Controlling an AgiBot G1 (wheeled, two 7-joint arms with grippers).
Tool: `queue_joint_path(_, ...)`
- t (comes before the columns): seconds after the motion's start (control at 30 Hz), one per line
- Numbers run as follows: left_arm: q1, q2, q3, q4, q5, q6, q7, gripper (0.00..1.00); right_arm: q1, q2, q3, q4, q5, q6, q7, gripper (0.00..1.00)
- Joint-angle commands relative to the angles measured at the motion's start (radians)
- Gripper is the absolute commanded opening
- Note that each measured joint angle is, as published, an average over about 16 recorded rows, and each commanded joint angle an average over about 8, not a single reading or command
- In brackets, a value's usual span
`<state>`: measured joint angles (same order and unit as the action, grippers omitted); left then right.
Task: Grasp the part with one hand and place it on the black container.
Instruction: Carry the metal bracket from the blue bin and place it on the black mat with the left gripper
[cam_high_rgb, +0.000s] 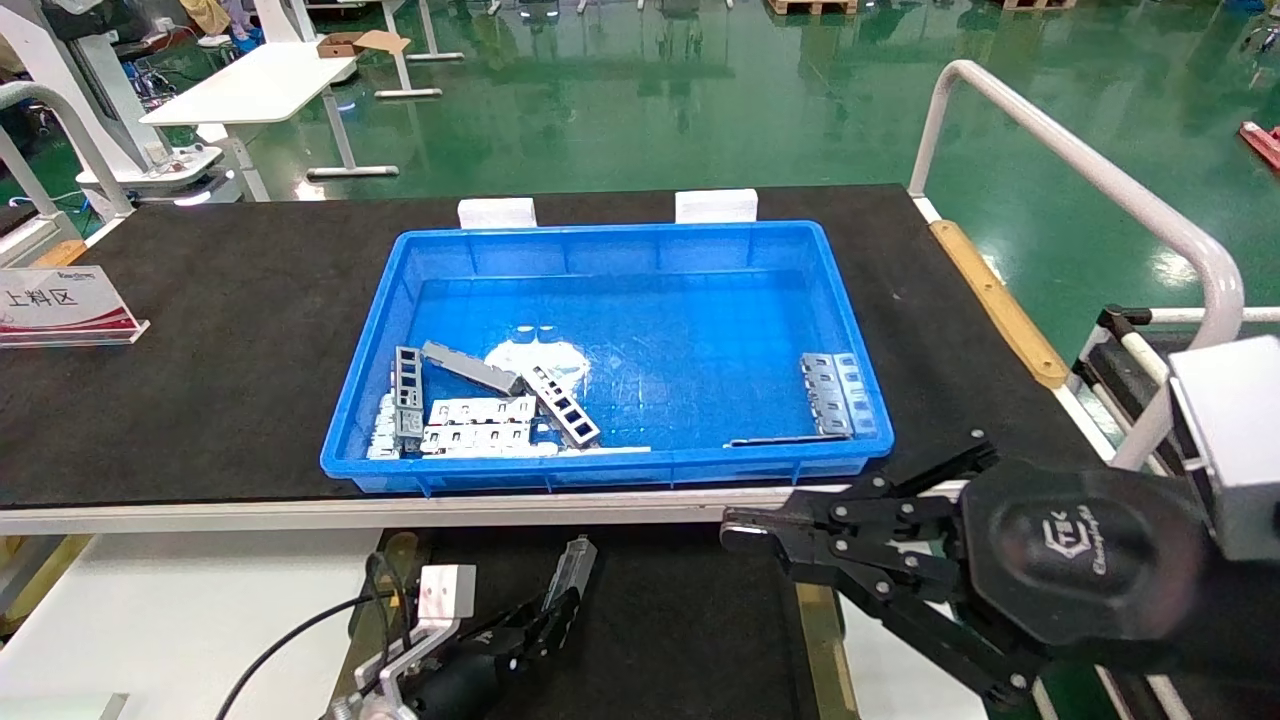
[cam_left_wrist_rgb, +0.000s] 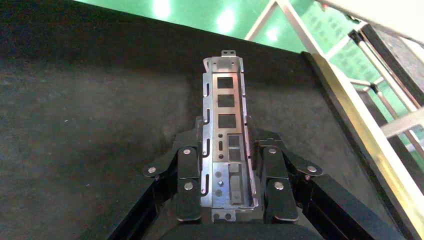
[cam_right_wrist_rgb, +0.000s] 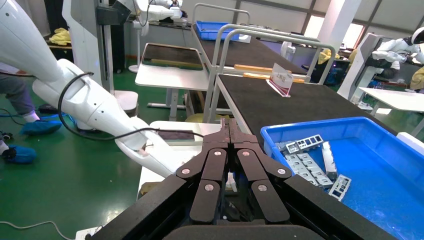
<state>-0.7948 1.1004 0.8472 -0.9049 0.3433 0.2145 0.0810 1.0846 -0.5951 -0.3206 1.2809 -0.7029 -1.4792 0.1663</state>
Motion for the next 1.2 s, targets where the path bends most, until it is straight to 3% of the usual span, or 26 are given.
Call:
queue_joint_path(0.03, -0.004, 0.024, -0.008, 0.016, -0.004, -0.021, 0.001, 0.0, 0.0, 0.0, 0.0, 0.0, 0.0, 0.0, 0.0, 0.0)
queue_joint_path(0.6, -0.054, 0.158, -0.031, 0.169, -0.009, -0.084, 0.012, 0.0, 0.0, 0.0, -0.001, 0.0, 0.0, 0.0, 0.0, 0.0)
queue_joint_path(0.67, -0.057, 0.169, -0.038, 0.183, -0.009, -0.089, 0.015, 0.02, 0.0, 0.0, -0.001, 0.0, 0.0, 0.0, 0.0, 0.09)
queue_joint_path(0.7, -0.057, 0.174, -0.041, 0.189, -0.009, -0.091, 0.016, 0.09, 0.0, 0.0, -0.001, 0.0, 0.001, 0.0, 0.0, 0.22)
queue_joint_path(0.87, -0.056, 0.194, -0.062, 0.208, -0.013, -0.101, 0.022, 0.71, 0.0, 0.0, -0.001, 0.0, 0.001, 0.0, 0.0, 0.84)
queue_joint_path(0.93, -0.054, 0.2, -0.07, 0.211, -0.014, -0.104, 0.025, 0.94, 0.0, 0.0, -0.001, 0.0, 0.001, 0.0, 0.0, 1.0)
queue_joint_path(0.97, -0.053, 0.202, -0.073, 0.213, -0.014, -0.105, 0.026, 1.0, 0.0, 0.0, -0.001, 0.0, 0.001, 0.0, 0.0, 1.0)
queue_joint_path(1.2, -0.046, 0.213, -0.091, 0.217, -0.013, -0.111, 0.036, 1.0, 0.0, 0.0, -0.001, 0.0, 0.001, 0.001, -0.001, 1.0)
